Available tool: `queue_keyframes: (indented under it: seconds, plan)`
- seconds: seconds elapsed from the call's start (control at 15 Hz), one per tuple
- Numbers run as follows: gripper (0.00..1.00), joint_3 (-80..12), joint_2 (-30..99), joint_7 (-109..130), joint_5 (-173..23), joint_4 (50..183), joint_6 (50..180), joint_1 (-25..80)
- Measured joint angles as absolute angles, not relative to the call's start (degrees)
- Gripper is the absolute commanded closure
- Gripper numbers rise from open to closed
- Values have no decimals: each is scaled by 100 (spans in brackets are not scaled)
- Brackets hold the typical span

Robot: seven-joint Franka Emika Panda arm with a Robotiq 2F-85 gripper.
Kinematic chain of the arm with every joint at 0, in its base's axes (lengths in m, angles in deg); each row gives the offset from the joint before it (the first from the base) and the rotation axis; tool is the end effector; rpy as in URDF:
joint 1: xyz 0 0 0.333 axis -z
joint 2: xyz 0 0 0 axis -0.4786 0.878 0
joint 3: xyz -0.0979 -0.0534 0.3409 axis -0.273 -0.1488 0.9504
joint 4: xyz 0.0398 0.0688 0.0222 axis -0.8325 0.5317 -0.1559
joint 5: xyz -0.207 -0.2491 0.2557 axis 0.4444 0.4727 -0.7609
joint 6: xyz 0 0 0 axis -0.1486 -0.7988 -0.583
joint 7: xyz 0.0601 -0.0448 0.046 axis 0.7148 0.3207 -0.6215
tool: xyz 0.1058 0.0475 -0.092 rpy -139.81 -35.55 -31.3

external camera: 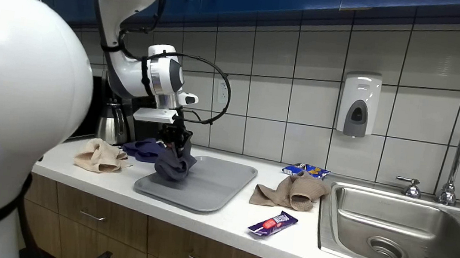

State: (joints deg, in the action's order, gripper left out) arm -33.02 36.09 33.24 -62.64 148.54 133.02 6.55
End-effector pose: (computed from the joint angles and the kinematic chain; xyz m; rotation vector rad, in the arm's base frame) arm 0.5770 0.2029 0.2463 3.0426 0.1340 0.3340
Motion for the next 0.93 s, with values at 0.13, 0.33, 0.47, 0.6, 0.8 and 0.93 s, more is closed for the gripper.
queue_keyframes:
  seconds: [0.13,0.33,0.47,0.6,0.8,0.93]
  plan:
    - [97,-3259,3607,3351,-6212,14770,13282,586]
    - [97,-3186,3605,3370,-6156,14645,13260,500]
    - [97,-3135,3605,3372,-6135,14574,13242,443]
    - [97,-3070,3605,3372,-6125,14512,13224,391]
    - [97,-2973,3605,3372,-6118,14440,13193,303]
    - [97,-2899,3605,3372,-6111,14392,13162,249]
